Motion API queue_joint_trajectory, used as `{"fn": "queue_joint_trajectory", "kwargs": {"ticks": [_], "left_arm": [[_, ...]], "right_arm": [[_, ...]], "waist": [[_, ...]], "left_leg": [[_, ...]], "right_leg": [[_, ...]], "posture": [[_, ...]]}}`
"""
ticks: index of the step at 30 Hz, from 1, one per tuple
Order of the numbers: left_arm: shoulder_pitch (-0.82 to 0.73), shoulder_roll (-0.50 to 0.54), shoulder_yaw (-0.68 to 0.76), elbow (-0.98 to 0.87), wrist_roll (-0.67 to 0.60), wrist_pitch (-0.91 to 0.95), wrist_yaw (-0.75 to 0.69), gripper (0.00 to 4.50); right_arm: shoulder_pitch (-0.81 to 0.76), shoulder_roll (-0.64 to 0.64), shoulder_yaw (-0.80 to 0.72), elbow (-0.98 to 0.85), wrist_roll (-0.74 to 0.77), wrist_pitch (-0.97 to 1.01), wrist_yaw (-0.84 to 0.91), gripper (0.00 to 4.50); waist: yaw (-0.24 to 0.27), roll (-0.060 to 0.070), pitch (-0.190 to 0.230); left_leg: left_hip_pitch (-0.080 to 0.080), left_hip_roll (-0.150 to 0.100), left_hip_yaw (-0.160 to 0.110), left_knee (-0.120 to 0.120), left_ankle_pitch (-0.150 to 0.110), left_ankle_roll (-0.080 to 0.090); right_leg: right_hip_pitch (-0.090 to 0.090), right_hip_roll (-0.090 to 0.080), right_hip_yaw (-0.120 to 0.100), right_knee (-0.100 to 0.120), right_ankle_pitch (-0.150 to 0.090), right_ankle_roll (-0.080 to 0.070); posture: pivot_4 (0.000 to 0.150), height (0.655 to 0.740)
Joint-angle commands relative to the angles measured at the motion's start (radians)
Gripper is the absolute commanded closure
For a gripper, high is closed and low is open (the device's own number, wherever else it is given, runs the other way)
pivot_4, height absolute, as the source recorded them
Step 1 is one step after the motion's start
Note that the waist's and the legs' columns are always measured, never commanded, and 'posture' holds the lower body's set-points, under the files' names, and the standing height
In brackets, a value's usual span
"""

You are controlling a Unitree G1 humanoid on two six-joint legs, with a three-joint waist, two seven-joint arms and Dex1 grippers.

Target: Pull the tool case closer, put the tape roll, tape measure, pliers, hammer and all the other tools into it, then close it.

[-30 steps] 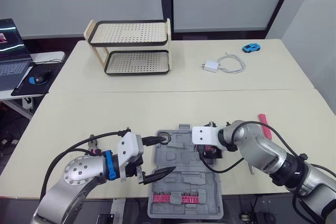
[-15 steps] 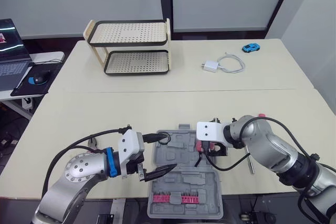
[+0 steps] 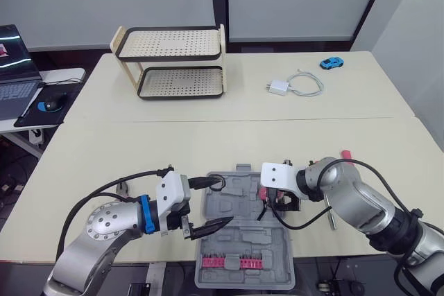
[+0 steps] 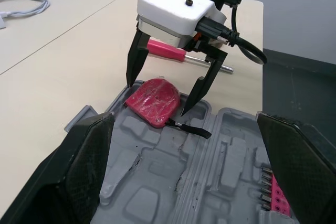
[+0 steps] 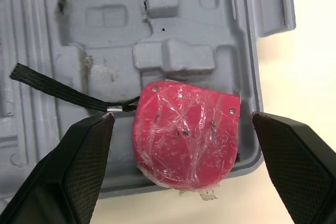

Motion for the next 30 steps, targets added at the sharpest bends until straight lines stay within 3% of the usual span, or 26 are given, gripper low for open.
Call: {"fn": "queue_joint_trajectory", "kwargs": {"ticks": [1,21,24,26,30], "left_arm": [[0.008,0.002,-0.001,-0.017,-0.003,-0.019,-0.007,0.00],[0.011,0.002,-0.003,-0.030,-0.005,-0.010,-0.003,0.00],[0.010,0.003,-0.004,-0.032,-0.006,-0.007,-0.001,0.00],[0.011,0.004,-0.004,-0.033,-0.006,-0.006,-0.001,0.00],[0.008,0.006,-0.002,-0.032,-0.006,-0.003,-0.001,0.00]], "right_arm": [[0.015,0.011,-0.016,-0.005,0.009,0.008,-0.020,0.03],[0.025,0.043,-0.018,0.033,0.009,0.017,-0.065,0.03],[0.024,0.045,-0.019,0.034,0.011,0.017,-0.069,0.62],[0.028,0.048,-0.024,0.033,0.015,0.021,-0.072,1.26],[0.030,0.042,-0.025,0.029,0.016,0.019,-0.070,1.40]], "waist": [[0.000,0.000,0.000],[0.000,0.000,0.000],[0.000,0.000,0.000],[0.000,0.000,0.000],[0.000,0.000,0.000]], "left_leg": [[0.000,0.000,0.000,0.000,0.000,0.000],[0.000,0.000,0.000,0.000,0.000,0.000],[0.000,0.000,0.000,0.000,0.000,0.000],[0.000,0.000,0.000,0.000,0.000,0.000],[0.000,0.000,0.000,0.000,0.000,0.000]], "right_leg": [[0.000,0.000,0.000,0.000,0.000,0.000],[0.000,0.000,0.000,0.000,0.000,0.000],[0.000,0.000,0.000,0.000,0.000,0.000],[0.000,0.000,0.000,0.000,0.000,0.000],[0.000,0.000,0.000,0.000,0.000,0.000]], "posture": [[0.150,0.7400],[0.150,0.7400],[0.150,0.7400],[0.150,0.7400],[0.150,0.7400]]}}
